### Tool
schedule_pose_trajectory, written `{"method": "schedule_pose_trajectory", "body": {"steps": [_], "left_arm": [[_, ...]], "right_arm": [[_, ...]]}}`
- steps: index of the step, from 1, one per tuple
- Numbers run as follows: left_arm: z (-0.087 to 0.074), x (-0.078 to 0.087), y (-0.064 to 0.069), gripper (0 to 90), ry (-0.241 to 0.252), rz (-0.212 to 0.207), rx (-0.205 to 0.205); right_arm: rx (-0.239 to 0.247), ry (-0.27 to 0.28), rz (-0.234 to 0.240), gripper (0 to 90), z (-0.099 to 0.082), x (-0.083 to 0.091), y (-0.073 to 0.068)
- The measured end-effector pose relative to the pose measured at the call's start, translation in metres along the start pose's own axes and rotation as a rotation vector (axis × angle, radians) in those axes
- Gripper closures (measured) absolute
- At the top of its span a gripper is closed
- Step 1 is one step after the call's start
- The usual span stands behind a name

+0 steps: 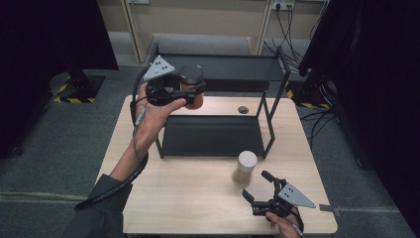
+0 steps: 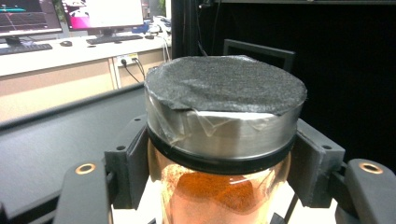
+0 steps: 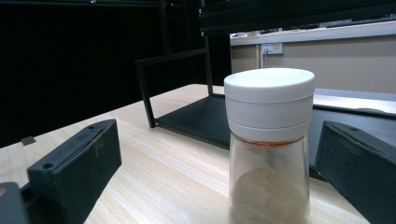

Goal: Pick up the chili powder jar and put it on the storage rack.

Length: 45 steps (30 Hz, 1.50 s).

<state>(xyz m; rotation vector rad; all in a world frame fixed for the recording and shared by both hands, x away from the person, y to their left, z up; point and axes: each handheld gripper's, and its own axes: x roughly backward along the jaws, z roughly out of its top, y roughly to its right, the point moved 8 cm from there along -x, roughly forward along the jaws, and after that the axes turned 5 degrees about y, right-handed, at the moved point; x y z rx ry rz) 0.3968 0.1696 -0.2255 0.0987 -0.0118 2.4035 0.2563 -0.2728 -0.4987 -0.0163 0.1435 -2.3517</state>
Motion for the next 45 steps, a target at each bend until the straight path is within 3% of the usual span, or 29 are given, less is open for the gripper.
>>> {"method": "schedule_pose_trajectory", "body": {"steps": [10,25,45], "left_arm": [[0.022,-0.006,-0.004,31.7,-0.001,0.036,-0.009],[0.043,-0.025,-0.017,31.7,-0.007,0.134,-0.007],[0.041,-0.053,-0.036,31.7,0.012,0.243,0.027]], "right_arm": [[0.0,-0.001,0.003,0.6,0.0,0.0,-0.001],[-0.001,-0.004,0.011,0.6,-0.001,0.0,-0.001],[-0.011,0.004,0.021,0.6,-0.001,0.001,0.0]]}}
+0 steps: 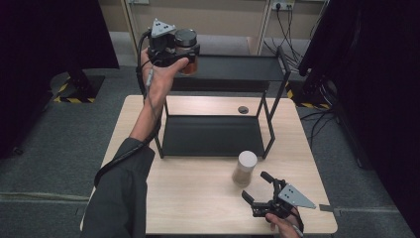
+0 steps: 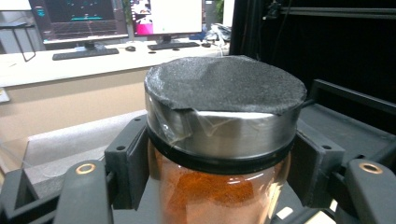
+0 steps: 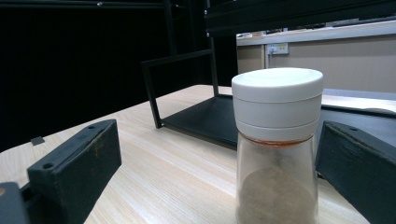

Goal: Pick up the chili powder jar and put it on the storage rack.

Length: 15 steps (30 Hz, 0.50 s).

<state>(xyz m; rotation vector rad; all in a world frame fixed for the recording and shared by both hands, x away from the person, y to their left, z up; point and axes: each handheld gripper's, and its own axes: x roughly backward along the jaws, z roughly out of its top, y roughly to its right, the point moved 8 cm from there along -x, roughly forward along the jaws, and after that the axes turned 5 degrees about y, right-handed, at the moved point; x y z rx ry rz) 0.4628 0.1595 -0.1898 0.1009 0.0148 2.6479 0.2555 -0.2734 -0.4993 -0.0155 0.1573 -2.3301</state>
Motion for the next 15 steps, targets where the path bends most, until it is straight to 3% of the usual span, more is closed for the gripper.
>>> {"method": "schedule_pose_trajectory", "body": {"steps": [8,15], "left_arm": [[-0.007,-0.011,-0.003,31.7,-0.013,0.035,-0.006],[-0.009,-0.015,-0.001,31.7,-0.017,0.036,-0.016]], "right_arm": [[-0.003,-0.001,0.008,0.6,-0.001,-0.001,0.0],[-0.001,-0.003,0.009,0.6,-0.001,0.0,-0.001]]}}
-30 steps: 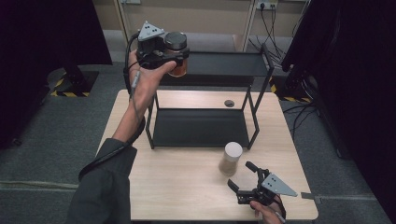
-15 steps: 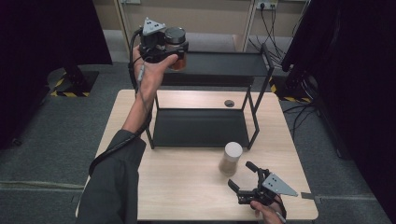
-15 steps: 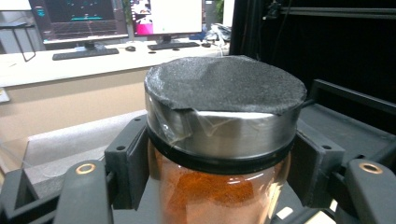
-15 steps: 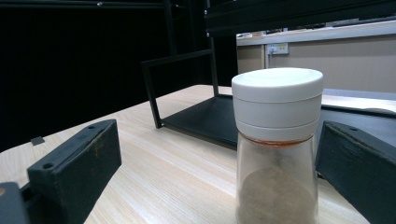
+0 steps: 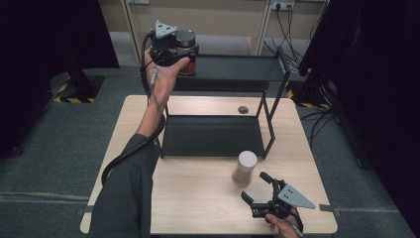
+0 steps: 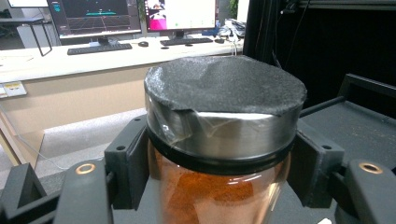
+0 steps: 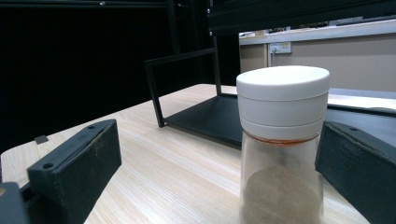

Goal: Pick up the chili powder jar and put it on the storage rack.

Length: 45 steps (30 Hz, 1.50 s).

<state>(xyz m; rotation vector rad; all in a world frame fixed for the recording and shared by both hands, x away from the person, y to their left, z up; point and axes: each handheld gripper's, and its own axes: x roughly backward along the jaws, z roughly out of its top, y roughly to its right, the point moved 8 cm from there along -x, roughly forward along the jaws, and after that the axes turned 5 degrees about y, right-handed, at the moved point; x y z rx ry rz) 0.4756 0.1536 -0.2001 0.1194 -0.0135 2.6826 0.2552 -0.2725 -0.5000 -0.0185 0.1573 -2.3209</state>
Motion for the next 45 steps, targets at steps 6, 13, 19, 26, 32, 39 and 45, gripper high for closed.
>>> {"method": "schedule_pose_trajectory", "body": {"steps": [6,13,19,26,32,39,45], "left_arm": [[-0.003,-0.001,-0.001,31.7,-0.016,0.01,0.001],[-0.007,-0.001,-0.003,31.4,0.0,0.014,0.017],[-0.01,0.001,-0.003,17.2,0.019,0.021,0.049],[-0.016,0.003,0.001,6.2,0.024,0.028,0.063],[-0.019,0.009,0.0,5.2,0.027,0.025,0.066],[-0.023,0.019,0.001,5.2,0.039,0.002,0.059],[-0.029,0.027,0.003,5.2,0.047,-0.024,0.068]], "right_arm": [[0.0,0.004,0.001,0.6,0.001,0.001,0.0],[-0.007,0.003,0.003,0.6,0.0,0.0,0.0],[-0.005,0.001,0.006,0.6,0.0,0.0,-0.001],[-0.005,0.008,0.009,0.6,0.0,0.0,0.0],[-0.005,0.009,0.01,0.6,0.0,0.0,0.0],[-0.005,0.01,0.01,0.6,0.0,0.0,0.0],[-0.006,0.009,0.013,0.6,0.0,0.0,-0.001]]}}
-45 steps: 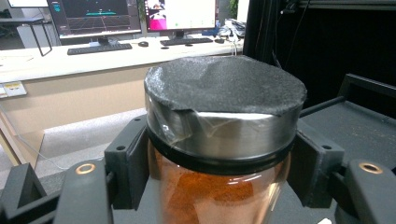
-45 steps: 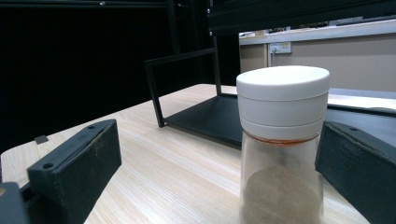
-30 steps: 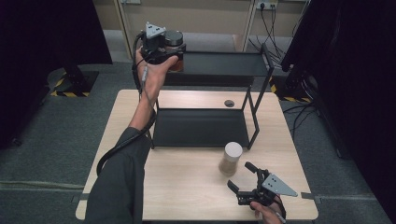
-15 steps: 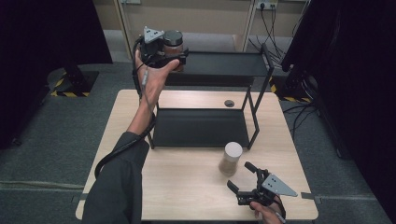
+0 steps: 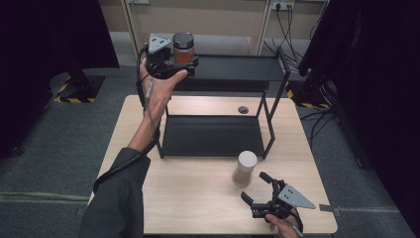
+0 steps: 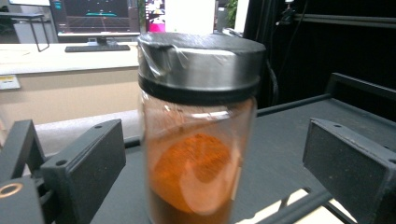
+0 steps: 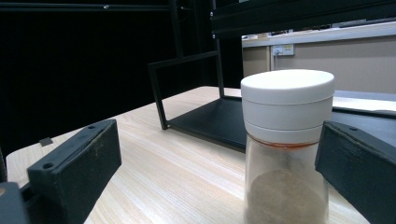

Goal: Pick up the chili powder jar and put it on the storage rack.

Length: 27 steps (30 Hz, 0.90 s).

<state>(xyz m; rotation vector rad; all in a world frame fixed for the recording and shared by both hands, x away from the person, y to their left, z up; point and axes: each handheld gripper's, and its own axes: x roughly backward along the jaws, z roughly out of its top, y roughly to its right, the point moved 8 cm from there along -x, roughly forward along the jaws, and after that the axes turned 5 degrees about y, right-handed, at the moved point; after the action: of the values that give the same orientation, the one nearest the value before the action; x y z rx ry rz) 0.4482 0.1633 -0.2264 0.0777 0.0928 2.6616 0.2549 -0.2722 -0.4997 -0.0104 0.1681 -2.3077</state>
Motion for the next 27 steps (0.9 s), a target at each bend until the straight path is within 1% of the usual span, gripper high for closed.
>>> {"method": "schedule_pose_trajectory", "body": {"steps": [1,2,6,7,8,9,11,15,18,21,23,24,25,27], "left_arm": [[-0.003,0.005,0.002,5.3,0.001,-0.014,0.012],[-0.003,0.005,0.002,5.3,0.001,-0.014,0.012],[-0.008,0.012,0.006,5.5,0.001,-0.026,-0.006],[-0.009,0.015,0.006,5.5,0.002,-0.034,-0.008],[-0.01,0.015,0.005,5.5,0.01,-0.05,-0.023],[-0.011,0.019,0.008,5.5,-0.001,-0.045,-0.018],[-0.014,0.023,0.009,5.5,0.005,-0.056,-0.02],[-0.02,0.033,0.013,5.5,0.019,-0.095,-0.029],[-0.026,0.039,0.016,5.5,0.03,-0.132,-0.012],[-0.033,0.045,0.02,5.5,0.038,-0.162,-0.015],[-0.038,0.049,0.021,5.5,0.044,-0.179,-0.01],[-0.043,0.052,0.022,5.5,0.047,-0.201,0.003],[-0.045,0.054,0.023,5.5,0.047,-0.213,0.006],[-0.052,0.06,0.026,5.5,0.053,-0.236,-0.001]], "right_arm": [[0.001,0.0,0.0,0.6,0.0,0.0,0.0],[0.001,0.0,0.0,0.6,0.0,0.0,0.0],[-0.001,-0.002,0.001,0.6,0.0,0.0,0.0],[0.0,-0.002,0.001,0.6,0.0,0.0,0.0],[0.001,-0.002,0.001,0.6,0.0,0.0,0.0],[0.001,-0.002,0.0,0.6,0.0,0.0,0.0],[0.0,-0.002,0.0,0.6,0.0,0.0,0.0],[0.001,-0.003,0.0,0.6,-0.001,0.0,-0.001],[0.001,-0.003,0.0,0.6,-0.001,-0.001,-0.001],[0.001,-0.001,-0.001,0.6,0.0,0.0,-0.001],[0.001,-0.002,-0.001,0.6,0.0,0.0,-0.001],[0.002,-0.002,-0.001,0.6,-0.001,0.0,-0.001],[0.003,-0.002,-0.001,0.6,0.0,0.0,-0.001],[0.002,0.001,-0.001,0.6,0.0,0.0,-0.001]]}}
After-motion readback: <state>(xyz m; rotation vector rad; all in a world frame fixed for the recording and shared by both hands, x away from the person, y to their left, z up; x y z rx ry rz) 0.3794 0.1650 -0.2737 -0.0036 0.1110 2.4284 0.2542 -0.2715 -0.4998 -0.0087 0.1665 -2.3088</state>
